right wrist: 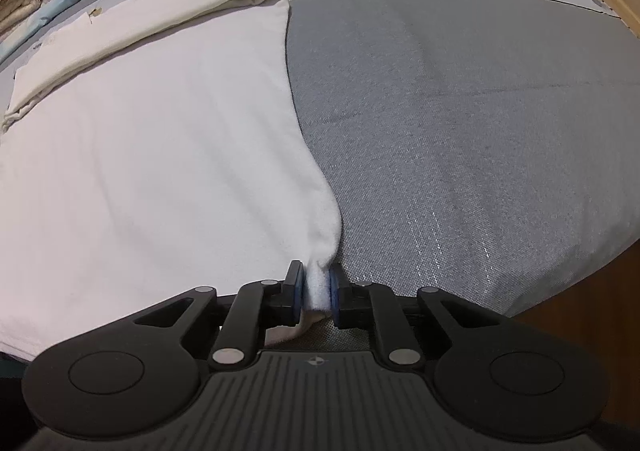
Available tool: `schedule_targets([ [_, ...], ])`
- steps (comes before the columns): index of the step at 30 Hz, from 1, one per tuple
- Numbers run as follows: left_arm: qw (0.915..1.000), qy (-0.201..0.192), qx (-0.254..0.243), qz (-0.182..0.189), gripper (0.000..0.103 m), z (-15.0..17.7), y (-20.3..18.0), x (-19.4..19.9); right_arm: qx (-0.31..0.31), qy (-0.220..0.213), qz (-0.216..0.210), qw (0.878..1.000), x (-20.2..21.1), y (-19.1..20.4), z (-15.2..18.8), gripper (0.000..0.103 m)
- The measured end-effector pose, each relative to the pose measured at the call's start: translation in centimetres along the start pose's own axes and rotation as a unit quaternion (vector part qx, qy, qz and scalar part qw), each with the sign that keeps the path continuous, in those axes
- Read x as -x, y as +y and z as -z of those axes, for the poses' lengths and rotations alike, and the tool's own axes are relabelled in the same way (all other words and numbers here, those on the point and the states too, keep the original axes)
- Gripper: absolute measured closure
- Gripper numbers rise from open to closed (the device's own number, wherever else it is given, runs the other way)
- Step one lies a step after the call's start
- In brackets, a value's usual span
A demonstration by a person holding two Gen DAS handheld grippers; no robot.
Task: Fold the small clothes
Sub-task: 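Close both grippers on the shirt's side edges, then lift the hem with both grippers and fold it up toward the collar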
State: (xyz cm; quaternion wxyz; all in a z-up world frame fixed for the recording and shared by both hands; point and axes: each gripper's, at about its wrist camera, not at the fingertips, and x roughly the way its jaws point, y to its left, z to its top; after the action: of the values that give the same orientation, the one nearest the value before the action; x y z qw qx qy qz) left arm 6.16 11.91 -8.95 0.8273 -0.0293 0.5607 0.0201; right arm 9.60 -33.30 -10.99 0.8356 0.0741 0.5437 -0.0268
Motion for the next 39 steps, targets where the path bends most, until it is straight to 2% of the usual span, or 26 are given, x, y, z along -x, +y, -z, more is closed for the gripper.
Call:
schedule_targets([
  [4,0.9998,-0.019,0.0,-0.004,0.096,0.0,0.0,0.8,-0.007,-0.013,-0.009,1.0,0.7,-0.3,0.1,0.094],
  [8,0.9982,-0.058,-0.011,-0.003,0.097,-0.2,-0.3,2.7,-0.022,-0.05,-0.031,0.998,2.6,-0.7,-0.1,0.095],
  [11,0.9965,-0.08,-0.016,0.016,0.097,-0.5,-0.5,5.2,-0.021,-0.081,-0.056,0.995,4.8,-0.7,-0.4,0.095],
  [15,0.9911,-0.12,-0.025,0.053,0.097,-0.9,-0.2,10.5,0.001,-0.116,-0.093,0.989,8.8,-0.8,-1.1,0.096],
  [20,0.9778,-0.178,-0.015,0.109,0.097,0.6,1.9,19.3,0.005,-0.179,-0.15,0.972,16.5,-2.3,-1.2,0.097],
  [22,0.9687,-0.206,-0.013,0.137,0.097,1.9,2.7,23.3,0.03,-0.21,-0.177,0.961,20.0,-2.9,-0.4,0.097],
  [24,0.9626,-0.224,-0.012,0.152,0.097,2.8,3.2,25.8,0.052,-0.243,-0.201,0.948,23.4,-3.8,0.9,0.097],
  [26,0.9611,-0.228,-0.003,0.155,0.097,3.1,3.7,26.8,0.053,-0.263,-0.226,0.936,25.5,-5.0,1.6,0.097],
  [28,0.9624,-0.222,0.007,0.156,0.097,2.4,4.2,25.9,0.033,-0.27,-0.237,0.933,26.1,-6.2,1.5,0.097],
  [30,0.9672,-0.198,0.026,0.157,0.097,0.8,5.0,24.0,0.019,-0.267,-0.236,0.934,25.2,-6.7,0.7,0.097],
  [32,0.9689,-0.175,0.044,0.169,0.097,-1.5,5.6,21.4,0.01,-0.248,-0.216,0.944,22.9,-6.5,-0.8,0.097],
  [37,0.9823,-0.131,0.029,0.131,0.097,-8.6,6.1,13.2,0.036,-0.206,-0.168,0.963,16.2,-4.4,-6.2,0.097],
  [39,0.9854,-0.113,0.027,0.125,0.097,-10.5,6.4,10.0,0.037,-0.187,-0.157,0.969,13.1,-3.4,-8.5,0.097],
])
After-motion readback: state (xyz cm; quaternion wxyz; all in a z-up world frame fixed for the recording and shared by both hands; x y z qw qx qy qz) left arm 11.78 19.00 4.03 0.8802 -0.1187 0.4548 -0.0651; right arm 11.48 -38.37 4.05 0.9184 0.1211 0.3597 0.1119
